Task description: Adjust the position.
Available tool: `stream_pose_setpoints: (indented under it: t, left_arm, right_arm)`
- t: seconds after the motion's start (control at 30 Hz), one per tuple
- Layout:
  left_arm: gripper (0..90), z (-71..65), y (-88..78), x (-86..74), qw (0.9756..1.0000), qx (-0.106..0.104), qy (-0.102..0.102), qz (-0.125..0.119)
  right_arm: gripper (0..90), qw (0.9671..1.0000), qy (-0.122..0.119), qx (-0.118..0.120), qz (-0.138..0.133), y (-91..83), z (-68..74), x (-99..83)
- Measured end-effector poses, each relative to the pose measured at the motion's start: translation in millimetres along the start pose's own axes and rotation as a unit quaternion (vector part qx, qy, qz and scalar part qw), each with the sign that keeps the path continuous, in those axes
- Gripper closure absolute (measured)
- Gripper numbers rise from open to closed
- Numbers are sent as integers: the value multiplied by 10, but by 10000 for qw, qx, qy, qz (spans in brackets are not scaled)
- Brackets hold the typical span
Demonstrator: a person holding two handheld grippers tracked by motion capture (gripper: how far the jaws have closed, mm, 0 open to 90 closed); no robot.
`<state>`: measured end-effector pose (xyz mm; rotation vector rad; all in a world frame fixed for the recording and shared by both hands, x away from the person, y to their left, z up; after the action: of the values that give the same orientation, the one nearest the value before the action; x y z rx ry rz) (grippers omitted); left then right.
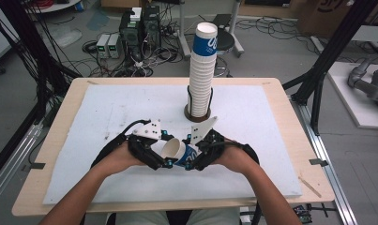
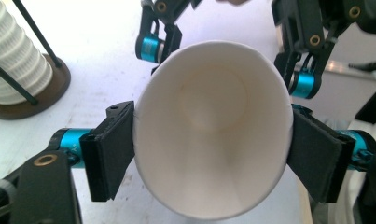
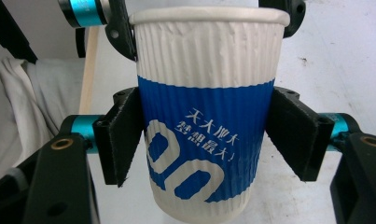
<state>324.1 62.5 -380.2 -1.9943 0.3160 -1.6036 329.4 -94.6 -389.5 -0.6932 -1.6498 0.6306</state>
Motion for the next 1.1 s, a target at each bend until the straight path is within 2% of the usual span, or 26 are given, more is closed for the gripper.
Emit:
stream_pose_setpoints:
  t: [0.2,0.3,0.4,0.43,0.5,0.57,0.63,0.73,0.83,0.87,0.93,1.1]
  left_arm:
    - [184,21,-86,12,9986,18,-166,-506]
    - [183,50,-183,1,9952,122,-326,-910]
    - [182,86,-281,-25,9905,194,-439,-1289]
    - [182,104,-329,-41,9880,232,-492,-1445]
    - [181,133,-397,-76,9835,339,-564,-1684]
    - [180,170,-449,-110,9778,439,-691,-1930]
    - [175,208,-486,-150,9731,540,-813,-2089]
    - [174,255,-505,-215,9689,643,-960,-2190]
    - [174,284,-510,-263,9668,716,-1035,-2224]
    - [174,290,-506,-279,9654,730,-1082,-2258]
    - [174,300,-500,-304,9644,764,-1112,-2275]
    - [174,327,-493,-366,9627,834,-1175,-2292]
  right_arm:
    - [303,9998,139,-14,-144,-34,-5,-35]
    - [304,9990,292,-114,-322,-82,-29,-93]
    - [304,9970,488,-228,-552,-144,-57,-178]
    - [304,9964,552,-264,-593,-164,-62,-203]
    - [303,9937,677,-364,-811,-224,-81,-272]
    - [303,9902,842,-441,-1019,-279,-85,-327]
    - [304,9866,938,-559,-1212,-335,-83,-369]
    - [303,9798,1021,-745,-1549,-413,-78,-426]
    - [304,9723,1125,-917,-1832,-477,-76,-490]
    - [303,9707,1138,-962,-1887,-490,-77,-506]
    - [303,9664,1189,-1058,-2016,-524,-63,-550]
    - [303,9607,1152,-1311,-2158,-559,-33,-655]
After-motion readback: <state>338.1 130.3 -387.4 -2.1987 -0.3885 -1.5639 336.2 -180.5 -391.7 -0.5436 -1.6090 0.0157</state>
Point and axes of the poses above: each handheld gripper's, and its own axes: y roughly forward along the jaws, x roughly out of its top, z roughly to its left, the point moved 5 cm from there along y, roughly forward along the jaws, and after that the axes turned 8 degrees about -y, right-handed, at the moved point
